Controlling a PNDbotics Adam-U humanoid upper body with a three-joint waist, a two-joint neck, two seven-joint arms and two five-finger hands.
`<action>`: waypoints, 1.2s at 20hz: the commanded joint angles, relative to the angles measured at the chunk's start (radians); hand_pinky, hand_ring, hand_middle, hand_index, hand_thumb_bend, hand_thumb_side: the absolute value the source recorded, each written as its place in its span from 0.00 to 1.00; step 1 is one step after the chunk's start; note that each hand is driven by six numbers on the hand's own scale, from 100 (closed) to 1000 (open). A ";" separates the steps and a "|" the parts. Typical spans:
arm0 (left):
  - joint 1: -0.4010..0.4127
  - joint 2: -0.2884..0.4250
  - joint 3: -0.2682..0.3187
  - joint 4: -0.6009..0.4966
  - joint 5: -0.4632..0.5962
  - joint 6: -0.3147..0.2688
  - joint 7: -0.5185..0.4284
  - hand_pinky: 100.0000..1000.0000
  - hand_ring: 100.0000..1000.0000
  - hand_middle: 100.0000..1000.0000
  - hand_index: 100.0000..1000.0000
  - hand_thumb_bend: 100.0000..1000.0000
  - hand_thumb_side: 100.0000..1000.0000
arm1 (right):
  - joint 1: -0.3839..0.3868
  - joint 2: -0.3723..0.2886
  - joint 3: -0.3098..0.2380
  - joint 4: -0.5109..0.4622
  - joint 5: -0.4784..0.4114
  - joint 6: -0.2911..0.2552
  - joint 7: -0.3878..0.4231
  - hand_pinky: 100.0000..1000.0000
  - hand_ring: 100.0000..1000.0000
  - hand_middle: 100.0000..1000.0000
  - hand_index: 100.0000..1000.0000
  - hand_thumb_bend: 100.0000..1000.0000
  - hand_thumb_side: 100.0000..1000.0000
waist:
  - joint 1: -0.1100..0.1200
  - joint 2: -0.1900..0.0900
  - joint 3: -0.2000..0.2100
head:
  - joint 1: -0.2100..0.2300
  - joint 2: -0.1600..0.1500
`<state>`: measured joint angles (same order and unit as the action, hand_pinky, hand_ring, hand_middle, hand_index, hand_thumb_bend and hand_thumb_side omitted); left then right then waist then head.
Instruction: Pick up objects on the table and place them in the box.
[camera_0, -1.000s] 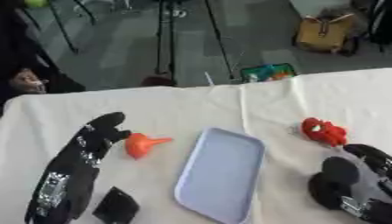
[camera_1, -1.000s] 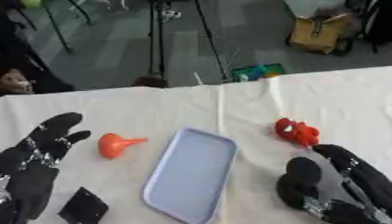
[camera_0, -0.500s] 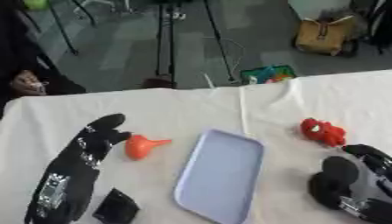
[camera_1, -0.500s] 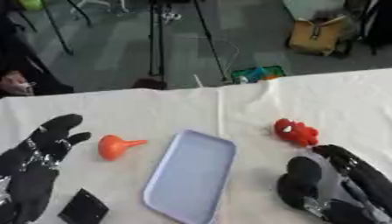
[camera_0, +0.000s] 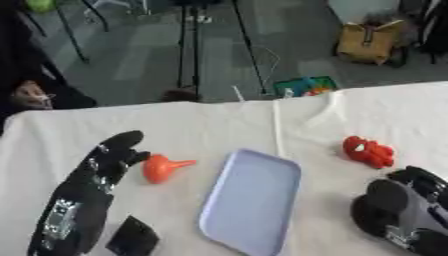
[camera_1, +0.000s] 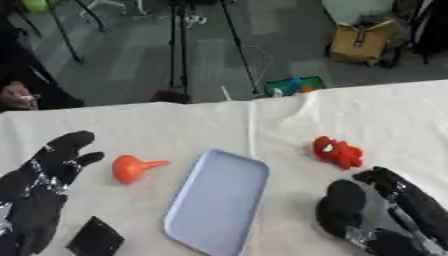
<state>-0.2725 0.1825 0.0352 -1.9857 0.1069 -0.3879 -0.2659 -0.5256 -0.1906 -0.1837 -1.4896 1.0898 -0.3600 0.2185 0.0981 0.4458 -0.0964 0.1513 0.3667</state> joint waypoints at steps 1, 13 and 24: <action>-0.009 0.005 0.002 -0.014 0.002 0.002 -0.003 0.86 0.95 0.85 0.78 0.03 1.00 | 0.022 0.006 0.011 0.013 -0.005 0.004 -0.009 0.90 1.00 0.78 0.82 0.63 0.87 | 0.000 -0.017 0.003 | 0.002 -0.009; -0.006 0.007 0.003 -0.014 0.001 0.011 -0.002 0.86 0.95 0.85 0.78 0.04 1.00 | 0.062 0.029 0.027 -0.081 -0.086 0.054 -0.032 0.88 1.00 0.64 0.71 0.59 0.87 | -0.014 -0.024 -0.001 | 0.008 -0.007; -0.005 0.006 0.003 -0.014 0.000 0.015 -0.003 0.86 0.95 0.85 0.78 0.04 1.00 | 0.062 0.033 0.029 -0.101 -0.148 0.102 -0.057 0.84 0.98 0.56 0.63 0.42 0.83 | -0.015 -0.026 -0.003 | 0.007 -0.007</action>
<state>-0.2723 0.1825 0.0349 -1.9857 0.1069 -0.3739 -0.2679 -0.4607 -0.1575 -0.1587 -1.5760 0.9507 -0.2646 0.1644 0.0854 0.4451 -0.0989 0.1557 0.3668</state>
